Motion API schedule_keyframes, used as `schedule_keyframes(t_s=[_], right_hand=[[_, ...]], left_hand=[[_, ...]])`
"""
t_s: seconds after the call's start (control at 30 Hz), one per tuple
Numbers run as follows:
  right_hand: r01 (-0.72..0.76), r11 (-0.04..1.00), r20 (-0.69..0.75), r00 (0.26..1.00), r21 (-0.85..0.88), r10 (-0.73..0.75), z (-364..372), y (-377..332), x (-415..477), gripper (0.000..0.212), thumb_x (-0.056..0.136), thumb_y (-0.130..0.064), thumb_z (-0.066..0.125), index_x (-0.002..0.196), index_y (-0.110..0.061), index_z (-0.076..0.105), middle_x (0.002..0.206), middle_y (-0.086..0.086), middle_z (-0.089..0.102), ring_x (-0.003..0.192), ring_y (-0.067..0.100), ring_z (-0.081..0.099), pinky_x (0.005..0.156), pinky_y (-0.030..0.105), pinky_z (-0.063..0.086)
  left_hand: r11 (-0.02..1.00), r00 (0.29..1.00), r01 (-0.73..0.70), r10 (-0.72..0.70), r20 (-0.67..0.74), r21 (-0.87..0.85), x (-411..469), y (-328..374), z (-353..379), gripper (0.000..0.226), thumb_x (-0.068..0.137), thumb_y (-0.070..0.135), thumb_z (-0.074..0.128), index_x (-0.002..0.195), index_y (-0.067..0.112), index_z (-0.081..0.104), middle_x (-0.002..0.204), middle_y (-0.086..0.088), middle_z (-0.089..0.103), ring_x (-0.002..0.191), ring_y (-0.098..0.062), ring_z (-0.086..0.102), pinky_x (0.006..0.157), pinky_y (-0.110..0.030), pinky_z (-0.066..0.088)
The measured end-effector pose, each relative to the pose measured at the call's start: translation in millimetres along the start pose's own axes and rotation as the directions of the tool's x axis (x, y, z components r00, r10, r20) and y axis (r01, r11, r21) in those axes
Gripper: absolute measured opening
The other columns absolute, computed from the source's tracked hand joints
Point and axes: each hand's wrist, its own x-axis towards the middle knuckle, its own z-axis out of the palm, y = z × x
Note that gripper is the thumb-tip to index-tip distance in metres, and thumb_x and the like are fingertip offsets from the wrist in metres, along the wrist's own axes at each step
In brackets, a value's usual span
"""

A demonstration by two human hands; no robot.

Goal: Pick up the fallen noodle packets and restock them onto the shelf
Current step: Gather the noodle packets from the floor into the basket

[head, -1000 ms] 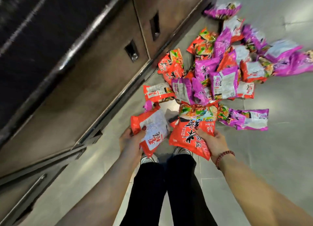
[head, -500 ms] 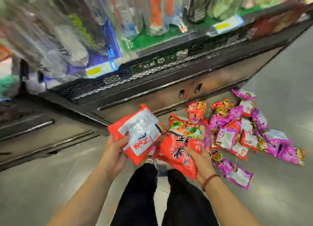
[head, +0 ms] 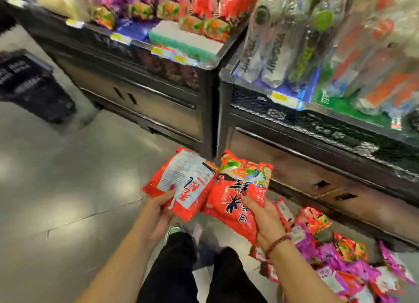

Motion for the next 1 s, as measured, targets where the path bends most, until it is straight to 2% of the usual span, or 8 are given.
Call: schedule_keyframes(t_s=[0.13,0.2,0.43,0.6,0.67,0.77,0.87,1.0], right_hand=[[-0.046,0.992,0.132,0.989,-0.116,0.062,78.1,18.8,4.9,0.024,0.084,0.000,0.065,0.108,-0.004,0.063,0.098,0.020,0.072,0.074,0.030,0.071,0.073,0.049,0.058],[-0.058,0.982,0.195,0.976,-0.181,0.094,122.0,29.2,5.5,0.023,0.085,-0.001,0.064,0.107,-0.003,0.063,0.095,0.019,0.073,0.071,0.029,0.072,0.064,0.044,0.061],[-0.061,0.920,0.356,0.911,-0.386,0.210,284.5,67.3,7.0,0.022,0.083,-0.005,0.066,0.104,-0.007,0.061,0.097,0.019,0.073,0.076,0.033,0.071,0.069,0.047,0.060],[-0.042,0.885,0.406,0.878,-0.464,0.254,378.3,94.9,10.8,0.027,0.082,-0.006,0.066,0.108,-0.009,0.059,0.101,0.020,0.072,0.085,0.038,0.068,0.076,0.052,0.057],[-0.039,0.873,0.421,0.865,-0.486,0.273,410.7,102.2,13.8,0.029,0.081,-0.006,0.066,0.108,-0.010,0.058,0.099,0.018,0.073,0.083,0.035,0.069,0.074,0.050,0.058],[-0.033,0.847,0.443,0.841,-0.531,0.310,457.1,107.7,23.0,0.041,0.071,-0.012,0.071,0.110,-0.010,0.057,0.101,0.017,0.073,0.083,0.033,0.071,0.073,0.047,0.059],[-0.019,0.812,0.450,0.825,-0.583,0.342,504.6,110.3,43.0,0.046,0.069,-0.015,0.072,0.111,-0.011,0.056,0.104,0.017,0.072,0.088,0.035,0.070,0.075,0.047,0.059],[0.012,0.771,0.462,0.806,-0.637,0.369,576.7,115.1,86.1,0.043,0.076,-0.014,0.072,0.114,-0.011,0.054,0.102,0.016,0.073,0.088,0.033,0.071,0.072,0.045,0.060]], left_hand=[[0.982,0.995,-0.057,0.041,-0.088,-0.180,-8.5,44.0,-56.3,0.039,0.069,-0.007,0.061,0.106,0.005,0.067,0.090,-0.008,0.076,0.075,-0.017,0.073,0.065,-0.031,0.061],[0.973,0.991,-0.086,0.061,-0.123,-0.213,-11.9,70.3,-85.3,0.036,0.056,-0.001,0.066,0.090,0.007,0.076,0.086,-0.007,0.076,0.072,-0.015,0.073,0.058,-0.028,0.060],[0.965,0.955,-0.202,0.156,-0.254,-0.168,-15.1,172.5,-206.2,0.043,0.071,-0.010,0.061,0.111,0.006,0.064,0.091,-0.007,0.076,0.073,-0.017,0.073,0.056,-0.027,0.059],[0.949,0.940,-0.259,0.205,-0.271,-0.178,-8.2,236.9,-275.8,0.040,0.043,-0.002,0.076,0.082,0.009,0.080,0.097,-0.013,0.074,0.080,-0.023,0.072,0.077,-0.034,0.057],[0.929,0.937,-0.288,0.223,-0.268,-0.233,-6.3,259.1,-293.5,0.042,0.035,0.007,0.082,0.076,0.012,0.080,0.093,-0.013,0.074,0.078,-0.025,0.071,0.070,-0.036,0.059],[0.870,0.931,-0.343,0.267,-0.248,-0.354,0.8,290.0,-317.9,0.028,0.057,0.027,0.078,0.084,0.016,0.081,0.095,-0.012,0.075,0.082,-0.027,0.073,0.066,-0.042,0.059],[0.860,0.931,-0.346,0.264,-0.254,-0.376,23.8,319.0,-345.5,0.071,0.036,0.047,0.092,0.099,0.017,0.077,0.112,-0.015,0.071,0.098,-0.032,0.069,0.082,-0.049,0.054],[0.919,0.934,-0.311,0.247,-0.259,-0.244,68.1,369.2,-376.7,0.049,0.056,0.030,0.087,0.099,0.014,0.069,0.104,-0.014,0.072,0.086,-0.027,0.072,0.074,-0.039,0.058]])
